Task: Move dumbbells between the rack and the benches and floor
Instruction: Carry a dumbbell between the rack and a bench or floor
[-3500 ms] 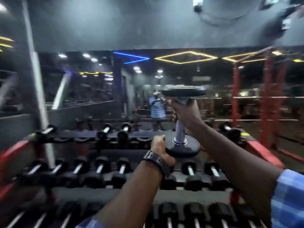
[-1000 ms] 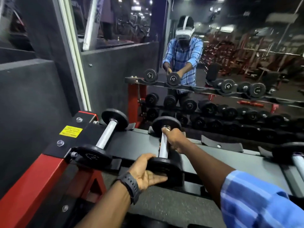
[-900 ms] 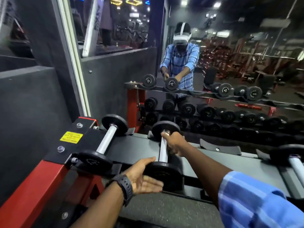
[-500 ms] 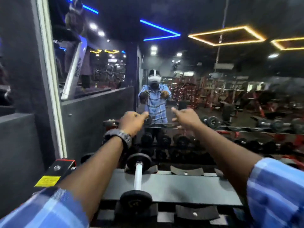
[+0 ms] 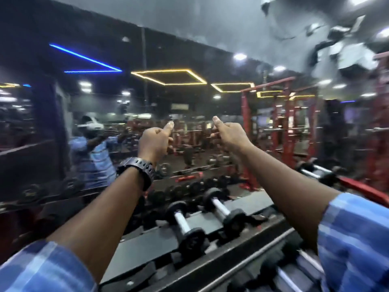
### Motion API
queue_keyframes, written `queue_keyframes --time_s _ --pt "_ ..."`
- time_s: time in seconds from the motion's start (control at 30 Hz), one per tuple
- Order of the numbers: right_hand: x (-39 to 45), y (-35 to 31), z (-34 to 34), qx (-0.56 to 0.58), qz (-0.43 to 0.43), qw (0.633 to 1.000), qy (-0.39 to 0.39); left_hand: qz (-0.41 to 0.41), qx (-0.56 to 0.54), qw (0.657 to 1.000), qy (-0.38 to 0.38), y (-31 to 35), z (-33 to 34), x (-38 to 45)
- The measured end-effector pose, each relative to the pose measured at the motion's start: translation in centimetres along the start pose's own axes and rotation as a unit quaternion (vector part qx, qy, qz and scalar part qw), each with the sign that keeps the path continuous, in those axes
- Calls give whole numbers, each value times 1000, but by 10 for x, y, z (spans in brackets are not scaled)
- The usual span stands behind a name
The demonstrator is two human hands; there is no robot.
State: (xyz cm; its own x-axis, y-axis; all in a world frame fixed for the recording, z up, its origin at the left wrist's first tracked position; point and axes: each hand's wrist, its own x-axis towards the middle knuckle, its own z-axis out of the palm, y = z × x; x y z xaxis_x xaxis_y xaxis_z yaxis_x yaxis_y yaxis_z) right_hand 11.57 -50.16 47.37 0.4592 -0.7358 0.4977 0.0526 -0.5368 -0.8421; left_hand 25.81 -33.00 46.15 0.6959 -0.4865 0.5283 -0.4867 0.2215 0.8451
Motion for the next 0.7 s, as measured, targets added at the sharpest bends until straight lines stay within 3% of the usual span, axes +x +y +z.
queue_keyframes --time_s 0.2,0.37,0.53,0.7 --pt "-43 42 -229 -53 30 990 126 29 -87 989 -120 67 198 -73" --pt "-116 65 -425 -89 54 965 239 23 -178 958 -222 122 373 -154" --pt "-224 63 -604 -148 90 912 371 6 -249 907 -339 186 533 -255" --pt "-328 57 -734 -199 121 839 492 4 -319 823 -470 252 653 -361"
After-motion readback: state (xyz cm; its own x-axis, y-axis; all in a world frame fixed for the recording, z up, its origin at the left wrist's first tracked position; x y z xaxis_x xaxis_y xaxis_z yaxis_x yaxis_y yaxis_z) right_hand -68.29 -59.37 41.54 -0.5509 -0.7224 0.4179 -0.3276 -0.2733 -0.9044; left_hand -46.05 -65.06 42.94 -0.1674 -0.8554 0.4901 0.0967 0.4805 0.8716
